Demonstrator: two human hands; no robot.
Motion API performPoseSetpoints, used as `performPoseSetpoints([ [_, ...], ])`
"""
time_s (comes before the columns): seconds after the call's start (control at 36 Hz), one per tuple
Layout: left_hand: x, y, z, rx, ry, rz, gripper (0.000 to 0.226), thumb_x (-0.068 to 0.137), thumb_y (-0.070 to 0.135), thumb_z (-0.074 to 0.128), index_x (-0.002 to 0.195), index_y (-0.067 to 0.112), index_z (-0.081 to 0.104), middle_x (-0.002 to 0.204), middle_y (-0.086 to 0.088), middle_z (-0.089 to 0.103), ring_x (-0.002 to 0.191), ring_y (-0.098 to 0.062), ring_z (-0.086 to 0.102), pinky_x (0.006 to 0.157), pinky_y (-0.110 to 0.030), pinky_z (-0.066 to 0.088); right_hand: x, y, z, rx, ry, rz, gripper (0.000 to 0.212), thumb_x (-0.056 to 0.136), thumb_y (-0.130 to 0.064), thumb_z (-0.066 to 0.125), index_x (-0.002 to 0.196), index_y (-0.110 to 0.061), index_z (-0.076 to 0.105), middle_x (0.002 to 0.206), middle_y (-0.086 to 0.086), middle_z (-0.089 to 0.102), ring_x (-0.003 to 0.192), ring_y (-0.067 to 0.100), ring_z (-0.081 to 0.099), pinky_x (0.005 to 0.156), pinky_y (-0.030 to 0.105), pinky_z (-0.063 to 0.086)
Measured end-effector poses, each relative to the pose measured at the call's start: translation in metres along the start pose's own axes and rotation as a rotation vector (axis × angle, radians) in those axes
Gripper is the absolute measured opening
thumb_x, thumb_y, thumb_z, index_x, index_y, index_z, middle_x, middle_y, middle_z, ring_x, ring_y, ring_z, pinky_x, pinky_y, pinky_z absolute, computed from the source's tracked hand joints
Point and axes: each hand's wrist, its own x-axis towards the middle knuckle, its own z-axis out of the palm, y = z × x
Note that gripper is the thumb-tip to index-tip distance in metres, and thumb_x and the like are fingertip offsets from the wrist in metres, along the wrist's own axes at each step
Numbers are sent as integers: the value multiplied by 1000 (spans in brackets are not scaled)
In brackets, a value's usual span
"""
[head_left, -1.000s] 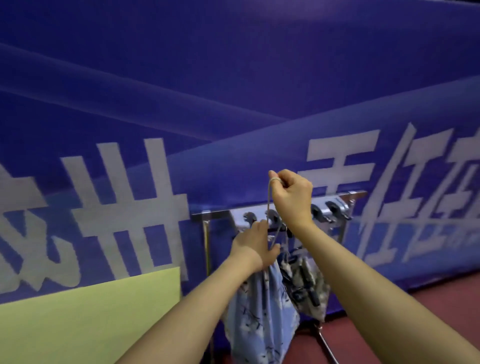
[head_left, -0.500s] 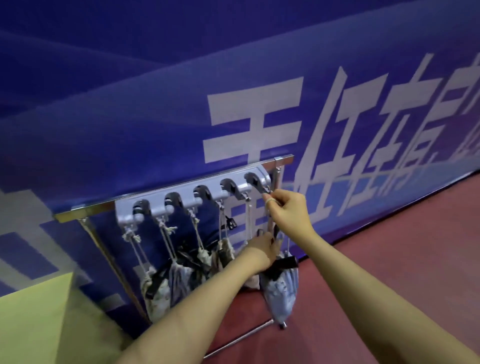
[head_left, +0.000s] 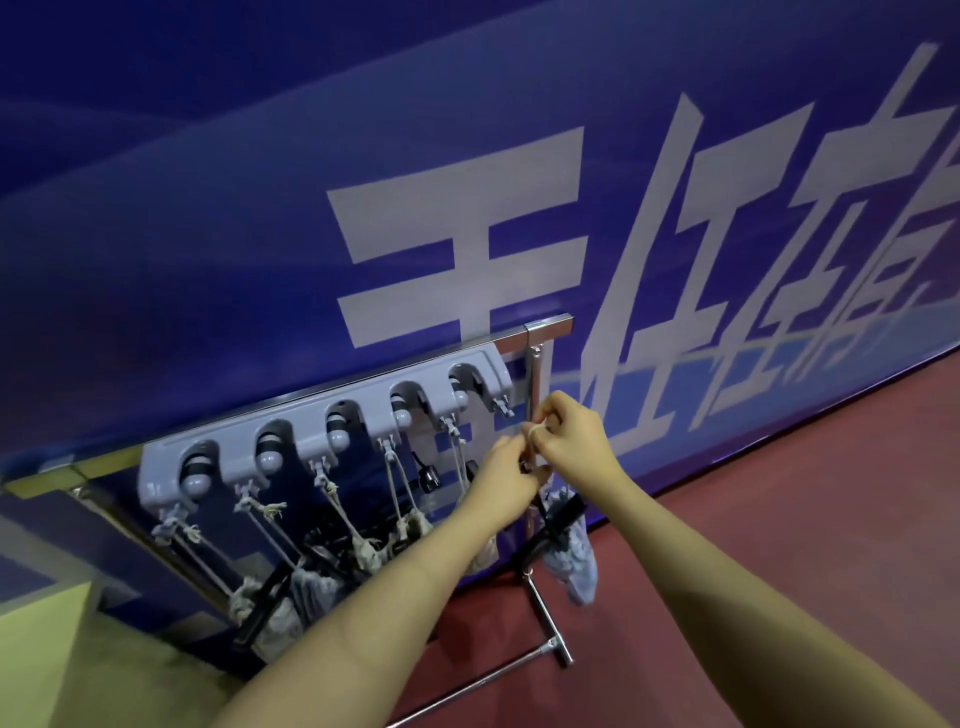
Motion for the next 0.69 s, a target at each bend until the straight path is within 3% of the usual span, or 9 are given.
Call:
performPoseSetpoints([
  [0.08,17,-10,-6,-61,40,-86,32,91,5,47,61,16,48,61,-3,46,52,-12,38,53,-26,29,13,7,8,21,-39,-9,11,85,-5,55,82,-11,47,58,1,47,52,15,41,49,28,36],
  [0.14,24,-19,-12,-89,108,-105,36,93,8,48,59,15,50,54,1,48,44,-3,44,47,-16,33,20,10,12,38,-45,-23,10,88,-3,54,84,-9,47,60,-1,46,51,12,41,46,18,35],
  [0.19,29,-25,-17,-158,187,-108,29,95,13,50,68,14,59,61,4,58,50,2,53,49,-9,40,28,12,14,44,-38,-36,8,88,2,50,87,-6,48,62,-2,45,53,12,41,47,18,33],
  [0.28,36,-30,-22,-237,254,-130,29,95,15,51,69,22,61,68,0,65,69,-18,67,66,-29,58,39,12,20,77,-4,-28,7,86,5,46,88,0,51,62,0,46,54,15,41,51,23,36],
  [0.42,46,-26,-23,-150,380,-116,28,93,14,49,73,6,66,74,-14,69,74,-29,66,71,-37,54,52,10,28,122,35,49,8,86,4,46,88,1,53,64,1,51,53,15,46,45,19,40],
  [0.56,53,-30,-12,6,280,-159,30,95,13,47,68,4,57,69,-16,63,70,-30,56,59,-33,41,55,26,34,52,6,101,11,87,3,49,83,-2,58,69,6,56,59,19,49,49,22,38],
  [0.64,53,-29,-10,59,203,-154,25,92,1,42,70,8,50,69,-12,48,68,-20,42,62,-30,33,51,32,40,1,-27,107,13,91,-5,55,79,-8,58,64,-1,54,58,15,48,48,21,36],
  [0.69,51,-25,-13,90,150,-162,22,92,0,39,78,7,55,75,-11,51,72,-23,45,64,-29,34,49,34,44,-33,-40,112,14,92,-9,56,79,-11,58,67,2,56,62,20,51,50,26,39],
])
